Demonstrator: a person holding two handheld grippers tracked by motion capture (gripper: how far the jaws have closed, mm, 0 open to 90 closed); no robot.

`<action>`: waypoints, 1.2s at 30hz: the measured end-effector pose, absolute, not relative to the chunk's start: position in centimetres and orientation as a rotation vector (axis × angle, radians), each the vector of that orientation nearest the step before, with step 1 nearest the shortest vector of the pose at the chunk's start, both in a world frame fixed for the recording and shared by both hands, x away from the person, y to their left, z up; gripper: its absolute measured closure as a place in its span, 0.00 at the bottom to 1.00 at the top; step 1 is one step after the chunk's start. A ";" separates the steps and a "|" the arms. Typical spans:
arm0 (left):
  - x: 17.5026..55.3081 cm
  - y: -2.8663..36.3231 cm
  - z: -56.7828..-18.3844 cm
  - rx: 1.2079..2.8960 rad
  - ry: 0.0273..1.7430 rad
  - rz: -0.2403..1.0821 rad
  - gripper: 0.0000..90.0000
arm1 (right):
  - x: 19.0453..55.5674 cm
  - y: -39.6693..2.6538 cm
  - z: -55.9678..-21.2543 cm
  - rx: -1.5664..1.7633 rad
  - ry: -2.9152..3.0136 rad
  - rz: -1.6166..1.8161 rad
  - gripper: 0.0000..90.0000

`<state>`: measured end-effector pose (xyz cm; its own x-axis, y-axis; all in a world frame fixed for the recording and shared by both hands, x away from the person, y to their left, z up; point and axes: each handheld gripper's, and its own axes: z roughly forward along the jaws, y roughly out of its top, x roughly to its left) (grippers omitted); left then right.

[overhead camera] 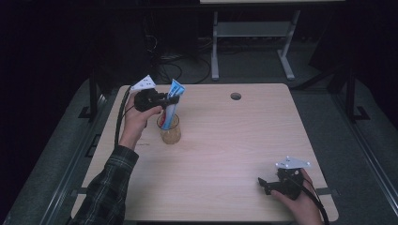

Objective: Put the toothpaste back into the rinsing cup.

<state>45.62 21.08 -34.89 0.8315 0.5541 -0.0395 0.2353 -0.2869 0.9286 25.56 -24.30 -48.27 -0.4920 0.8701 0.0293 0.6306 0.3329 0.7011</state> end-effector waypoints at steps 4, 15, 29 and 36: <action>45.6 20.9 -35.3 1.885 0.591 0.343 0.80 | 25.6 -24.3 -48.3 1.332 2.251 0.945 0.02; 45.4 20.3 -36.1 1.904 0.580 0.341 0.80 | 25.6 -24.3 -48.3 1.331 2.252 0.945 0.02; 45.1 21.0 -37.4 1.901 0.612 0.324 0.79 | 25.6 -24.3 -48.3 1.331 2.252 0.945 0.02; 44.9 21.2 -37.7 1.900 0.621 0.320 0.79 | 25.5 -24.3 -48.3 1.332 2.253 0.945 0.02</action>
